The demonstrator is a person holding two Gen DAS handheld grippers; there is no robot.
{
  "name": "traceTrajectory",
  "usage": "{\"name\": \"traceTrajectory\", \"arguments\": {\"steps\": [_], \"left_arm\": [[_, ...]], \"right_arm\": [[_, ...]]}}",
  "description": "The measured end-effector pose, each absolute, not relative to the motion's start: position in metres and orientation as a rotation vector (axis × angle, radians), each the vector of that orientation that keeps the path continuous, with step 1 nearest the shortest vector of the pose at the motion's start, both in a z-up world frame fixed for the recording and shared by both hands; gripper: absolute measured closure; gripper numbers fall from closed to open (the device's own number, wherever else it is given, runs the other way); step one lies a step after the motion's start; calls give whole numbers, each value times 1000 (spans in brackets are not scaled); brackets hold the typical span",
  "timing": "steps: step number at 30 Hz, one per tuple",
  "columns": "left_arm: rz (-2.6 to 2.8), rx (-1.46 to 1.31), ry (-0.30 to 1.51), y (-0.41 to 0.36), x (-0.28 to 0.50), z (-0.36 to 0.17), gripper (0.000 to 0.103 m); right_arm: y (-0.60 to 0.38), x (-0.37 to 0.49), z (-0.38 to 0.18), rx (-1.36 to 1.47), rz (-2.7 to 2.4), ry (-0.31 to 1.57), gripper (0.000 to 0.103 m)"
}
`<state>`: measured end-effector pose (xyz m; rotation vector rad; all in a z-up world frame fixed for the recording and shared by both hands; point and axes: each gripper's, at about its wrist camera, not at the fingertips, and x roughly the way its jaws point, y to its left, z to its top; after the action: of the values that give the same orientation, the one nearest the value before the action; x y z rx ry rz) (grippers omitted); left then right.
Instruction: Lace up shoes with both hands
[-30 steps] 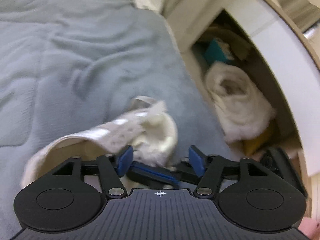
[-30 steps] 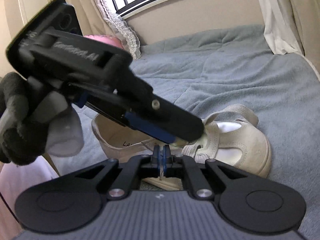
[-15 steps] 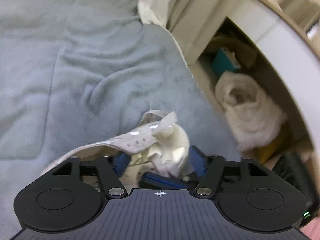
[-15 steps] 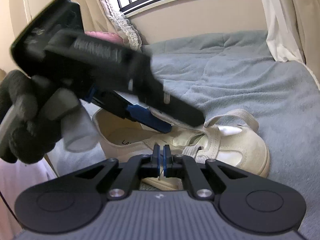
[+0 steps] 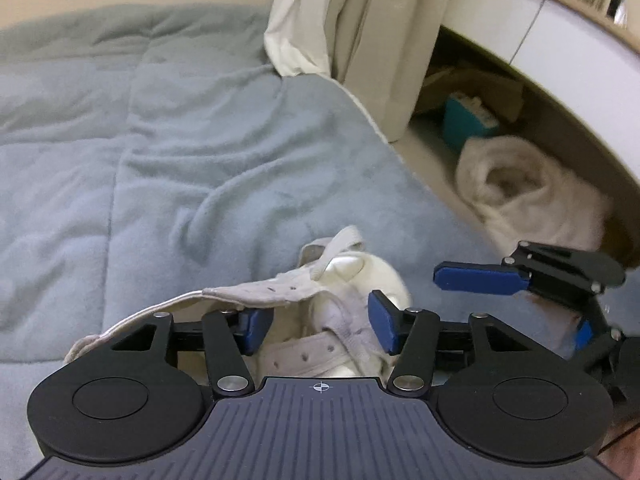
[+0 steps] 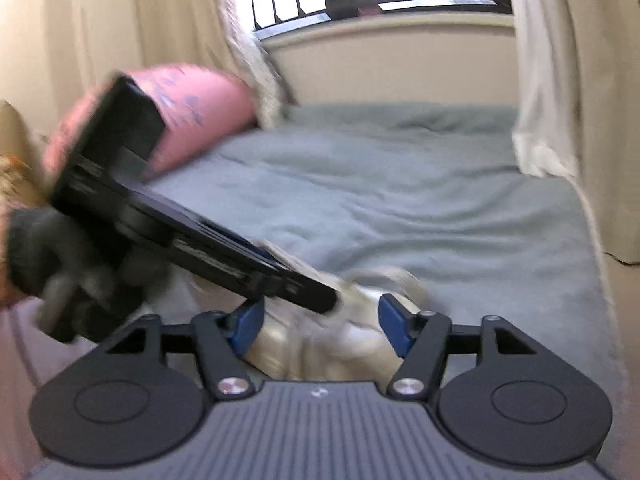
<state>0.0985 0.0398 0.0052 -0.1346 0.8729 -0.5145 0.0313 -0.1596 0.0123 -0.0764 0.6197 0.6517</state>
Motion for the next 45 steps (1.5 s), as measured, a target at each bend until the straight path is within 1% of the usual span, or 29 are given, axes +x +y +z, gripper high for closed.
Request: {"name": "traceTrajectory", "arguments": {"steps": [1,2,5,7,10,12,14,16,17,19,23,26,28,30,32,34,37,40,45], "left_arm": [[-515,-124,879,40,98,3,47],[-518,-117,875,41,96,2,47],[-527,-79,856,39,91,3,48],[-525,-12,843,28,86,6,42],[-488,91,825,11,82,6,37],[-451,54,833,11,83,5,38],[-413,5,830,15,84,5,41],[-367,-48,822,21,84,6,62],[-359,-87,826,27,85,5,64],[-358,-137,832,35,86,5,65],[-356,82,764,8,68,12,66],[-352,192,741,-8,58,15,60],[-355,163,752,-5,62,14,57],[-358,134,763,-2,67,13,56],[-372,64,803,4,78,13,53],[-383,15,835,8,86,14,56],[-412,118,830,-3,83,18,61],[-473,287,801,-17,68,19,61],[-500,337,819,-22,71,17,56]], "right_arm": [[-166,34,13,-48,619,635,62],[-173,37,14,-10,586,648,65],[-200,59,12,168,450,667,65],[-209,71,5,227,391,680,63],[-206,82,-5,233,346,698,63],[-198,84,-10,220,348,713,63],[-192,86,-15,207,354,731,63],[-188,83,-16,198,354,746,63],[-185,82,-16,196,355,755,61],[-183,84,-19,206,354,774,58],[-184,84,-19,223,344,783,54],[-184,84,-20,219,340,785,50],[-183,85,-20,213,346,790,50],[-181,85,-22,204,354,798,46],[-178,85,-23,192,363,802,45],[-177,85,-23,188,365,803,43],[-180,86,-24,203,362,810,40],[-181,88,-24,218,360,819,38],[-180,88,-24,217,362,818,39]]}}
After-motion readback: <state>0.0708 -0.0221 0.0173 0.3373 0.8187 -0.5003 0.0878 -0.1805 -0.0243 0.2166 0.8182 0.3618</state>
